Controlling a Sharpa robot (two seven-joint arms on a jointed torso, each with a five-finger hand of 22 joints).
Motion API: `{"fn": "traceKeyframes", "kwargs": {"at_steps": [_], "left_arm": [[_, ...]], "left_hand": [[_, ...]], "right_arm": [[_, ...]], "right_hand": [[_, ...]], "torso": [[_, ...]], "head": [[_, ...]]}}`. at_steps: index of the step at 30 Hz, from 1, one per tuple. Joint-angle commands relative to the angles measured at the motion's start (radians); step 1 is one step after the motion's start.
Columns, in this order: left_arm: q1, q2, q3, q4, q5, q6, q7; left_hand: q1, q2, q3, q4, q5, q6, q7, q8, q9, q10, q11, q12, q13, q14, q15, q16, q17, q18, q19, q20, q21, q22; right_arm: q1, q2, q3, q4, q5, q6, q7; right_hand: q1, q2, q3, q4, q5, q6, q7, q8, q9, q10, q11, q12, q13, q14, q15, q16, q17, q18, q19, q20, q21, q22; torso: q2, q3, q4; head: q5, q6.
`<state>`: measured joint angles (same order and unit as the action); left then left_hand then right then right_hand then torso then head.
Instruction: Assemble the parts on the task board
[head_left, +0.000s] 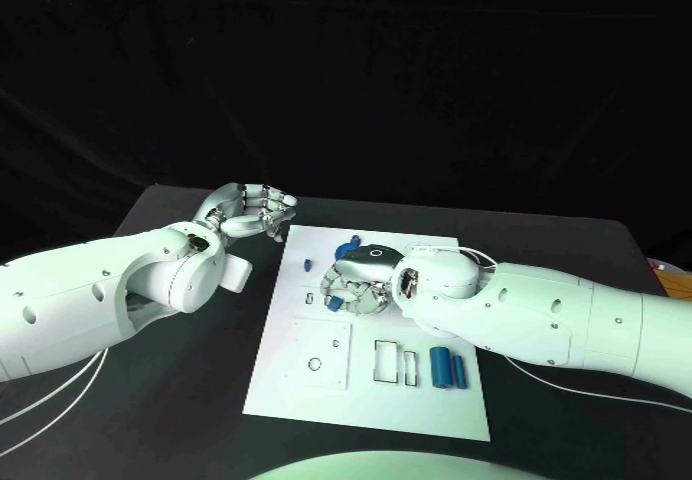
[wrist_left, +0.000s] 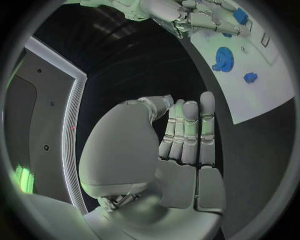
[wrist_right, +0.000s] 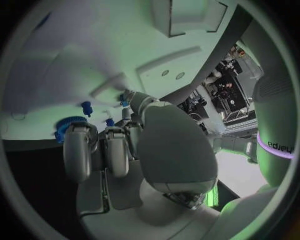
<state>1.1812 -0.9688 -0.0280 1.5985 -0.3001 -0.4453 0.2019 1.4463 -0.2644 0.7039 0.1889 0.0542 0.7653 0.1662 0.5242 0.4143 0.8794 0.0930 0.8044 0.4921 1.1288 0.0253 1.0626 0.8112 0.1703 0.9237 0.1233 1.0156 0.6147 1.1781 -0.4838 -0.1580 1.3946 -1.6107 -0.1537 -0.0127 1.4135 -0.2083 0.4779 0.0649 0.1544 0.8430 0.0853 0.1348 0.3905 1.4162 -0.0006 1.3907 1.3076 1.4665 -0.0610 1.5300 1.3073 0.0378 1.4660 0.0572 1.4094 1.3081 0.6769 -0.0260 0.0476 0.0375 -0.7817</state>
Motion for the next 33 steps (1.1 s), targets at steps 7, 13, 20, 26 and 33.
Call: {"fn": "traceKeyframes", "kwargs": {"at_steps": [7, 13, 20, 26, 33], "left_arm": [[0.000, -0.001, 0.001, 0.002, 0.030, -0.020, 0.017], [0.001, -0.002, 0.001, 0.001, 0.030, -0.024, 0.005], [0.001, -0.003, 0.001, -0.002, 0.030, -0.027, -0.009], [0.001, -0.003, 0.001, -0.004, 0.030, -0.028, -0.016], [0.001, -0.004, 0.001, -0.005, 0.030, -0.026, -0.024]], "left_hand": [[-0.003, 0.010, 0.002, -0.001, -0.001, -0.002, 0.006, -0.006, -0.001, -0.004, 0.002, -0.001, -0.001, -0.007, 0.001, -0.005, -0.001, 0.013, -0.003, 0.001, -0.005, -0.001], [-0.004, 0.011, 0.002, 0.000, -0.001, -0.002, 0.007, -0.007, -0.002, -0.004, 0.002, -0.001, -0.002, -0.007, 0.002, -0.005, 0.000, 0.013, -0.003, 0.001, -0.006, -0.001], [-0.005, 0.014, 0.003, 0.000, -0.001, -0.002, 0.008, -0.007, -0.002, -0.004, 0.003, 0.000, -0.003, -0.007, 0.002, -0.005, -0.001, 0.013, -0.003, 0.002, -0.006, -0.001], [-0.004, 0.015, 0.003, -0.001, 0.000, -0.002, 0.008, -0.007, -0.003, -0.004, 0.003, 0.000, -0.003, -0.006, 0.002, -0.004, 0.000, 0.013, -0.003, 0.002, -0.007, -0.002], [-0.002, 0.017, 0.005, -0.003, -0.001, -0.003, 0.009, -0.008, -0.004, -0.005, 0.003, 0.001, -0.005, -0.006, 0.003, -0.004, -0.001, 0.013, -0.003, 0.002, -0.007, -0.002]], "right_arm": [[-0.002, 0.005, 0.000, -0.004, -0.032, 0.039, 0.007], [-0.002, 0.004, 0.000, -0.001, -0.032, 0.031, 0.009], [-0.003, 0.001, 0.000, 0.002, -0.029, 0.019, 0.012], [-0.003, -0.003, 0.000, 0.004, -0.028, 0.009, 0.011], [-0.004, -0.005, 0.000, 0.006, -0.034, -0.019, 0.004]], "right_hand": [[-0.005, 0.002, 0.006, -0.011, -0.005, 0.002, 0.002, 0.004, 0.002, 0.009, -0.006, 0.014, 0.094, 0.083, -0.006, 0.006, 0.167, 0.000, 0.017, -0.011, 0.004, 0.186], [-0.019, 0.012, 0.028, -0.025, -0.002, 0.039, 0.007, 0.024, 0.011, 0.022, -0.003, 0.029, 0.109, 0.084, -0.004, 0.007, 0.172, -0.001, 0.020, -0.011, 0.007, 0.189], [-0.031, 0.045, 0.070, -0.049, -0.020, 0.119, 0.012, 0.065, 0.028, 0.033, 0.002, 0.046, 0.124, 0.085, 0.001, 0.009, 0.177, -0.003, 0.025, -0.007, 0.014, 0.195], [-0.024, 0.071, 0.117, -0.083, -0.031, 0.148, 0.014, 0.079, 0.039, 0.037, 0.005, 0.052, 0.130, 0.086, 0.002, 0.010, 0.182, -0.004, 0.029, -0.006, 0.020, 0.200], [-0.026, 0.085, 0.155, -0.106, -0.034, 0.150, 0.014, 0.080, 0.045, 0.044, 0.004, 0.060, 0.139, 0.087, 0.002, 0.012, 0.187, -0.005, 0.032, -0.006, 0.025, 0.204]], "torso": [[-0.001, 0.0002, -0.0003], [0.000, -0.0002, -0.0016], [0.000, -0.0001, -0.0005], [-0.001, -0.0002, -0.0009], [0.000, -0.0008, -0.0009]], "head": [[0.005, -0.007], [0.006, -0.008], [0.006, -0.011], [0.006, -0.013], [0.006, -0.014]]}}
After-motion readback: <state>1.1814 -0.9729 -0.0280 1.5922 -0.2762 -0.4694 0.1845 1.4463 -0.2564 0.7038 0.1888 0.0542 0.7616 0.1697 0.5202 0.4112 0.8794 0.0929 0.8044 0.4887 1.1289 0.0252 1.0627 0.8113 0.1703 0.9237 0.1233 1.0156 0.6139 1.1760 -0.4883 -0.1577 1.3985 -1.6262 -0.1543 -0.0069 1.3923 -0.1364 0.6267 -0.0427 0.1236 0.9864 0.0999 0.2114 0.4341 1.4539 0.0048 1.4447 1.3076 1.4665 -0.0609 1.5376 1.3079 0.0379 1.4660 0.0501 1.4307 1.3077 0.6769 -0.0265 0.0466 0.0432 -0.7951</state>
